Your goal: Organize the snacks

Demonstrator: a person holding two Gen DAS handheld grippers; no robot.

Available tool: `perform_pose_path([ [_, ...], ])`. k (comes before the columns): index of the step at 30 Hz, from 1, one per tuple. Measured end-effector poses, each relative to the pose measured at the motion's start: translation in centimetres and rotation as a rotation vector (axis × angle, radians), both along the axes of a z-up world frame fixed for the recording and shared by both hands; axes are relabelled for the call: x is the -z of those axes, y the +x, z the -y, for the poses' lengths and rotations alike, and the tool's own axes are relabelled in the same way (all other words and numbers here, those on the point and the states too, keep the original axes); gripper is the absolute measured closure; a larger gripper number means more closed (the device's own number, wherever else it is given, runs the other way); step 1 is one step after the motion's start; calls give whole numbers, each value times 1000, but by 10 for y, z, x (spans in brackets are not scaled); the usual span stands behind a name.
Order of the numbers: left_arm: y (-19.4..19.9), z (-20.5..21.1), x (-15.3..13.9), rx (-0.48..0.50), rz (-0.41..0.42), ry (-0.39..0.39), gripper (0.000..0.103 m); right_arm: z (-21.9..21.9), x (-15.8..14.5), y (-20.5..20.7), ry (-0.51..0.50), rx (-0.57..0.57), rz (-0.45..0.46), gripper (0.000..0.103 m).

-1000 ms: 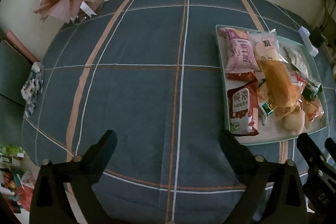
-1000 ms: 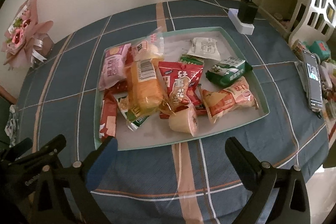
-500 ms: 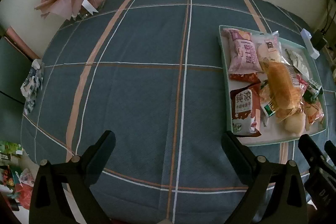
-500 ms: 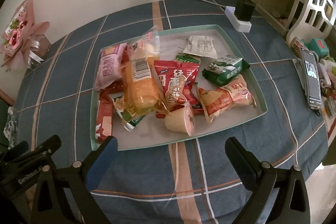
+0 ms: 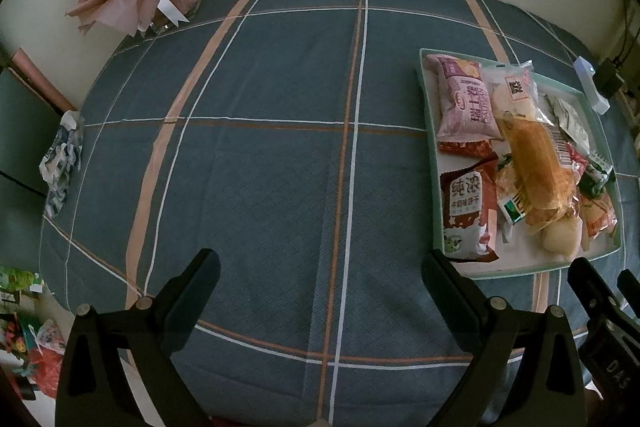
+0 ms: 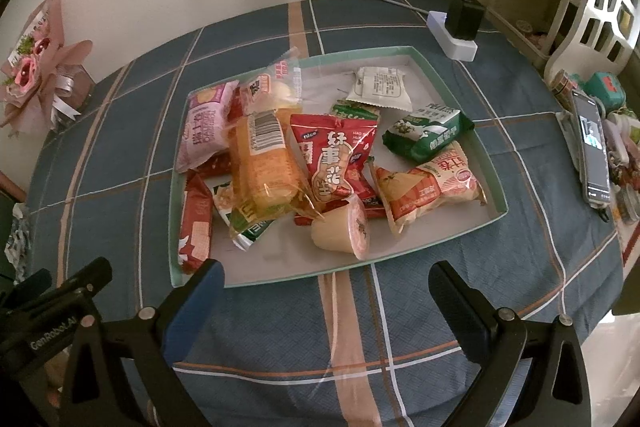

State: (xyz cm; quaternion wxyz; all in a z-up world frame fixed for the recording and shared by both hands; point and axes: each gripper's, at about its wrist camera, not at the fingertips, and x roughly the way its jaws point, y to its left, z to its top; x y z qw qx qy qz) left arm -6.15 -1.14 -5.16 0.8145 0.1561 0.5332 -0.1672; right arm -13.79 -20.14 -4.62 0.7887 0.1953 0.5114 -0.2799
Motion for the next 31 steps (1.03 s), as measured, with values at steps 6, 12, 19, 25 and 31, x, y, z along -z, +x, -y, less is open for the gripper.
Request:
perform_pose_path([
  [6, 2, -1, 1, -6, -6, 4, 2, 0, 0, 0, 1, 0, -1, 0],
  [12, 2, -1, 1, -14, -9, 4, 2, 0, 1, 0, 4, 3, -3, 0],
  [19, 3, -2, 2, -14, -12, 5, 2, 0, 1, 0, 5, 4, -3, 0],
  [25, 1, -1, -3, -3, 2, -23, 2, 0, 2, 0, 5, 6, -3, 0],
  [31, 2, -4, -2, -20, -6, -28, 2, 1, 3, 0, 6, 5, -4, 0],
])
